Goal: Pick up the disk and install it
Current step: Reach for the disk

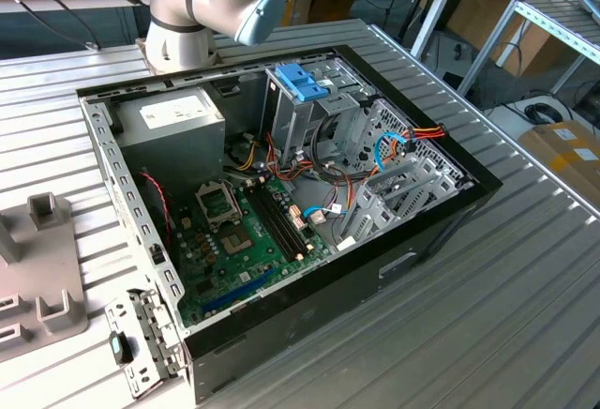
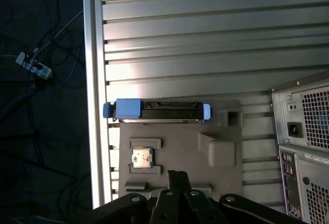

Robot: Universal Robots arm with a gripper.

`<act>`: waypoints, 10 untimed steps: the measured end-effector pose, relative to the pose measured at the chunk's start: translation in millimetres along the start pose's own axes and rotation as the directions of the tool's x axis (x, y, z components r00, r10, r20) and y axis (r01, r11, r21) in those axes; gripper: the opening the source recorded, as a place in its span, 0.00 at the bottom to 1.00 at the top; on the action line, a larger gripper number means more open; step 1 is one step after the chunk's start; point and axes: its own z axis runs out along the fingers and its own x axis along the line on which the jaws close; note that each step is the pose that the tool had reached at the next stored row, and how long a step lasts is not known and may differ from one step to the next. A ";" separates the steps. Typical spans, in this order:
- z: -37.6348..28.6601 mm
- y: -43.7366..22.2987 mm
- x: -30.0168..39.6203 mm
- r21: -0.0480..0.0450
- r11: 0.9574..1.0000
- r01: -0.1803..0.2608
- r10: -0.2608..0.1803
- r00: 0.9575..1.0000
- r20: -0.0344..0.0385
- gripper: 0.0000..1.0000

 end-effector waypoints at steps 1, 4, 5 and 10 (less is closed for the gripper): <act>0.0 -0.1 0.9 0.000 1.000 0.000 0.000 1.000 0.000 0.11; 0.0 -0.3 2.8 0.000 1.000 0.000 0.000 1.000 0.000 0.11; 0.1 -0.3 3.1 0.000 1.000 0.000 0.000 1.000 0.000 0.11; 0.1 -0.4 4.7 0.000 1.000 0.000 0.000 1.000 0.000 0.11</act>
